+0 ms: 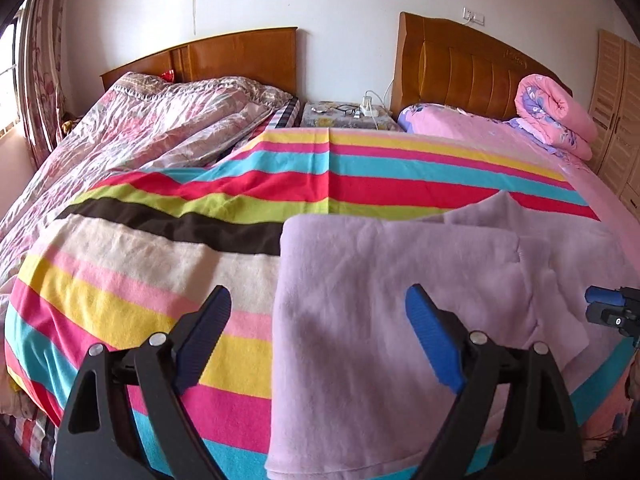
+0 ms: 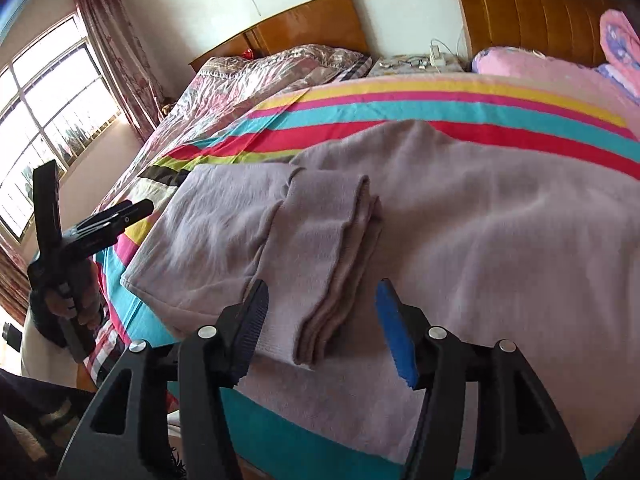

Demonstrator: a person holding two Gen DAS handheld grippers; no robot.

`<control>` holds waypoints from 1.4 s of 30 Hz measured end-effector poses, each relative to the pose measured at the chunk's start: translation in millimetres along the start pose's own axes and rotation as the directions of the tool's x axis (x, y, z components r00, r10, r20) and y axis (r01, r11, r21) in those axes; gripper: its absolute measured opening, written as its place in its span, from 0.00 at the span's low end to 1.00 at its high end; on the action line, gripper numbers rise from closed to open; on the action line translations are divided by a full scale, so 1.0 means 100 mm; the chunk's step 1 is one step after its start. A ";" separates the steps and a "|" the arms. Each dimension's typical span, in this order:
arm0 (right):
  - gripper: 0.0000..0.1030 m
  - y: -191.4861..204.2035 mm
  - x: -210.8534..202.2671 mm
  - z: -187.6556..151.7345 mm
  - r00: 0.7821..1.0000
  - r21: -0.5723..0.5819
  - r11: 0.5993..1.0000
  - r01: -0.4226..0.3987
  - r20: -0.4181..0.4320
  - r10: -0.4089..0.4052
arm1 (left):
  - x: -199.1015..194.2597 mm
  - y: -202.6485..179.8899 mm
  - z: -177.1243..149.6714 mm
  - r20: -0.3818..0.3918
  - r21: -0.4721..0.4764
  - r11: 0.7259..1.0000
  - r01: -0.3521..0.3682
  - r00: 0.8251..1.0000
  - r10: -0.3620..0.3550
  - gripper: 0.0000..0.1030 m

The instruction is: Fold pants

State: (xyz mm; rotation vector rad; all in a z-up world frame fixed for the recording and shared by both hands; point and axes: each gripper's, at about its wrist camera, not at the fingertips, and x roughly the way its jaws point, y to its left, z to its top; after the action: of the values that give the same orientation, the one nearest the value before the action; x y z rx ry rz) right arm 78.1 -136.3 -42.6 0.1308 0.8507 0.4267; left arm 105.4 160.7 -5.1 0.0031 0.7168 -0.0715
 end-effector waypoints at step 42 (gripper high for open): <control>0.83 0.56 0.76 -0.02 0.991 -0.407 0.913 0.005 -0.120 -0.059 | 1.21 -0.30 0.27 -0.165 0.052 0.998 -0.025 0.986 0.033 0.99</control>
State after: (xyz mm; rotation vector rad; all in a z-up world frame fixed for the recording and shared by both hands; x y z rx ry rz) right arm 103.3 -54.3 -81.4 -0.3002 0.8734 0.5776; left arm 212.2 122.4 -63.2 0.0677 0.8808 -0.0615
